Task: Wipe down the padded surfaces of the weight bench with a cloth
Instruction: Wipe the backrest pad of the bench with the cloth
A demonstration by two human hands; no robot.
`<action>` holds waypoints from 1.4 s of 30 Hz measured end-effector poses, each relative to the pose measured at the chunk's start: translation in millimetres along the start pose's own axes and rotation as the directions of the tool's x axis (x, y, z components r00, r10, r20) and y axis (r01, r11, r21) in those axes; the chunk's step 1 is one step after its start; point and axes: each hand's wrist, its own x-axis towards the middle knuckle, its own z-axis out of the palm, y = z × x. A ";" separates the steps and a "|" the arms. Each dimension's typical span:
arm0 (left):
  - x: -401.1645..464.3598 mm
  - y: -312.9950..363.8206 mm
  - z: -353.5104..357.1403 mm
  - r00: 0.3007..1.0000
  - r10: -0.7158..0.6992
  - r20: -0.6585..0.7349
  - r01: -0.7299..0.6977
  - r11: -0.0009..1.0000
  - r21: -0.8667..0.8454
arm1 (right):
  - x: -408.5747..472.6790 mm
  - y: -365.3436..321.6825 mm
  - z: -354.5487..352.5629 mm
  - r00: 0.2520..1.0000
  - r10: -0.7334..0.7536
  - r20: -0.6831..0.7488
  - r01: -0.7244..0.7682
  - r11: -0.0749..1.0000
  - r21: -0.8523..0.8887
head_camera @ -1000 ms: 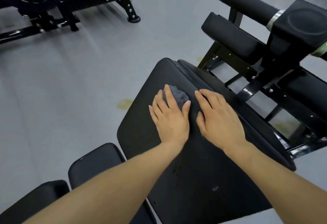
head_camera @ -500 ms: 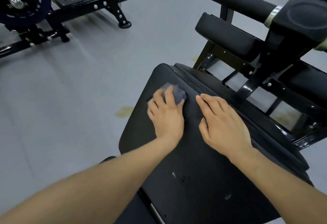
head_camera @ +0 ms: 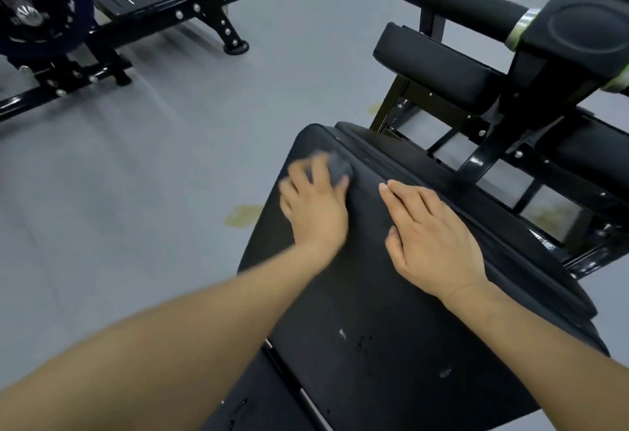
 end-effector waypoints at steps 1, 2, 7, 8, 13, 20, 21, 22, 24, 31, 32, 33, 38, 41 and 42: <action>-20.4 -1.8 -1.6 0.998 0.050 0.023 -0.050 0.999 0.013 | 0.6 0.0 -1.2 1.000 0.001 -0.008 -0.001 1.000 -0.006; -27.2 -3.0 -2.3 0.995 0.081 0.050 -0.082 0.996 0.019 | 1.6 -0.4 -1.9 1.000 0.002 -0.009 -0.002 1.000 -0.012; 49.1 6.9 -8.7 0.996 -0.063 0.061 0.062 0.998 0.024 | 2.1 -3.2 0.7 1.000 -0.017 -0.016 0.016 0.999 -0.027; 57.0 6.5 -7.1 0.993 -0.107 0.041 0.107 0.994 0.009 | -0.1 -2.9 2.9 1.000 -0.016 -0.001 0.016 1.000 -0.027; 28.4 -2.4 -0.4 1.000 -0.008 0.000 0.008 1.000 0.023 | 1.1 0.4 5.7 0.999 -0.043 -0.010 0.042 0.997 -0.066; 4.3 -3.1 1.2 0.991 0.130 0.012 -0.131 0.988 0.078 | -0.8 -1.2 9.1 1.000 -0.005 0.021 0.007 0.995 -0.099; 25.6 2.4 -1.4 0.996 0.085 0.035 -0.088 0.994 0.071 | -0.7 -0.9 8.6 1.000 -0.003 0.028 0.006 0.993 -0.119; 44.7 7.5 -3.3 0.999 0.029 0.040 -0.031 0.999 0.044 | -0.8 -1.0 8.3 0.999 0.001 0.036 0.004 0.990 -0.142; 60.7 10.7 -2.3 0.998 -0.059 0.032 0.058 0.998 0.012 | -2.2 -1.7 9.1 0.999 0.001 0.053 0.008 0.988 -0.155; -36.1 -3.2 5.2 0.968 0.252 0.010 -0.252 0.968 0.019 | -0.9 -2.3 8.0 1.000 -0.023 -0.006 0.022 0.983 -0.183; -28.9 -5.5 4.8 0.948 0.318 0.008 -0.319 0.947 0.038 | -0.5 -2.2 7.8 1.000 -0.020 -0.013 0.017 0.983 -0.184; -14.6 -7.7 3.7 0.929 0.370 0.006 -0.369 0.926 0.075 | -0.4 -2.5 8.0 1.000 -0.014 -0.013 0.011 0.983 -0.183; 68.9 2.2 -7.8 0.996 0.074 0.046 -0.075 0.997 0.031 | -2.2 -3.4 9.0 1.000 -0.004 0.004 0.004 0.984 -0.177; 50.6 4.3 -2.0 0.998 0.060 0.010 -0.060 0.998 0.019 | -3.5 -1.4 8.3 1.000 -0.001 0.007 0.002 0.982 -0.187; 33.6 1.2 1.7 0.997 0.082 -0.002 -0.082 0.996 0.026 | -3.1 -1.2 8.7 1.000 -0.002 0.006 0.003 0.982 -0.187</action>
